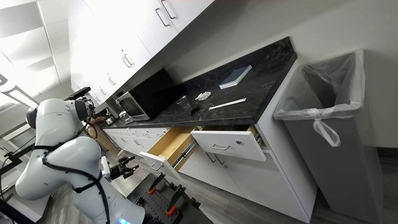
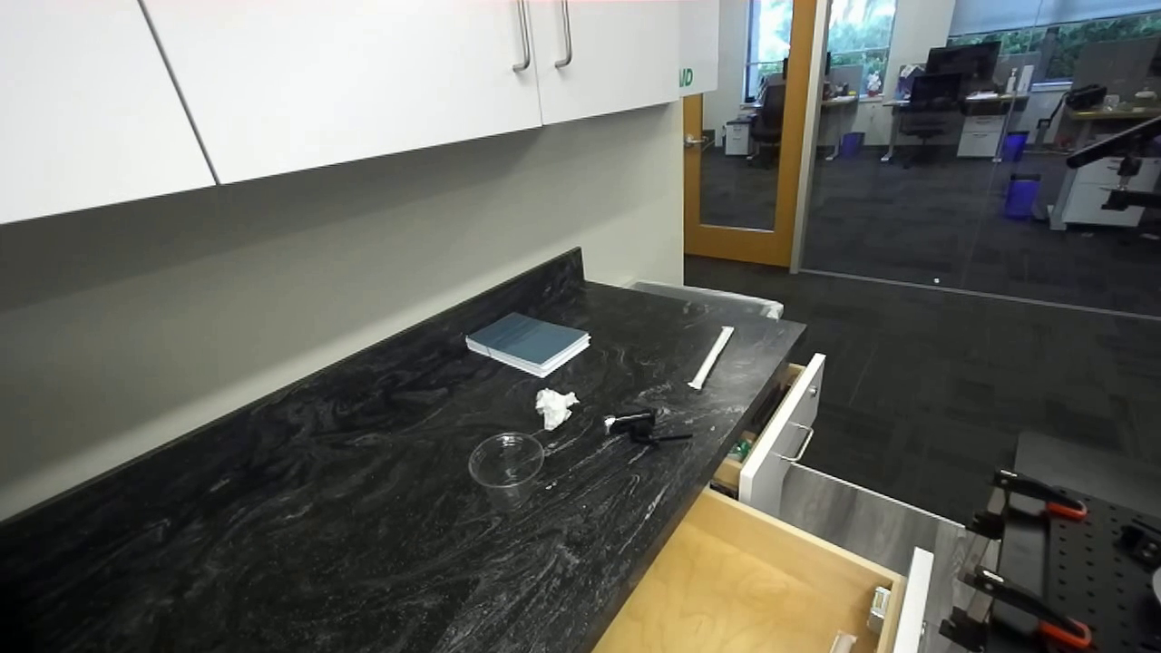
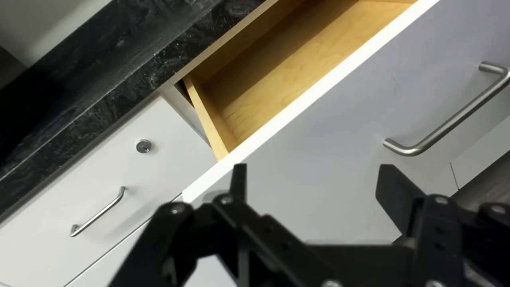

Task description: Close the second kitchen drawer

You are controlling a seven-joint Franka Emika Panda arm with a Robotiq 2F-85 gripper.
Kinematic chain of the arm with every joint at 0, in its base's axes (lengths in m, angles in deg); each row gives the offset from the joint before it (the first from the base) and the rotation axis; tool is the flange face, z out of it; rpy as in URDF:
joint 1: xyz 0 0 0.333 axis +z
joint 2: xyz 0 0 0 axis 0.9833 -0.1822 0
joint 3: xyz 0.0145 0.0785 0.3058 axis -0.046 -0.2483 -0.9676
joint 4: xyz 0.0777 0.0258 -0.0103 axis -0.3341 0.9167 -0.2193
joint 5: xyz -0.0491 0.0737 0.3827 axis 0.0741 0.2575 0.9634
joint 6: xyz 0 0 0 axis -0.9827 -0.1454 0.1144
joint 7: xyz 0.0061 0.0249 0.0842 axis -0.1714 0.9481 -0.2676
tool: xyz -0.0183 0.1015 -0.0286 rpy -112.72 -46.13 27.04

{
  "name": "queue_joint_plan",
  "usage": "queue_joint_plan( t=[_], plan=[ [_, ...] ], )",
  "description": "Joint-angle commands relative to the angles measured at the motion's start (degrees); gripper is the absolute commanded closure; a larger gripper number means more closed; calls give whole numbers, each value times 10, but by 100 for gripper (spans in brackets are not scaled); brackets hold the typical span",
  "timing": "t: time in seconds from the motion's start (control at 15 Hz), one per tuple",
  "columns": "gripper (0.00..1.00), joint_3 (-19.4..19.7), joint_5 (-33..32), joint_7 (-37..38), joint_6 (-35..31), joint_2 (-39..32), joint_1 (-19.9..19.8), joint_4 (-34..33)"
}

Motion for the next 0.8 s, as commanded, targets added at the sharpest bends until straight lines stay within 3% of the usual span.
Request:
queue_joint_plan(
  t=[0.0,0.47,0.67,0.73],
  plan=[
    [47,16,-12,2,-15,11,13,20],
    [99,27,-12,10,-17,4,25,34],
    [100,38,-33,9,-27,4,20,44],
    [99,33,-11,0,-14,-2,27,27]
  ],
)
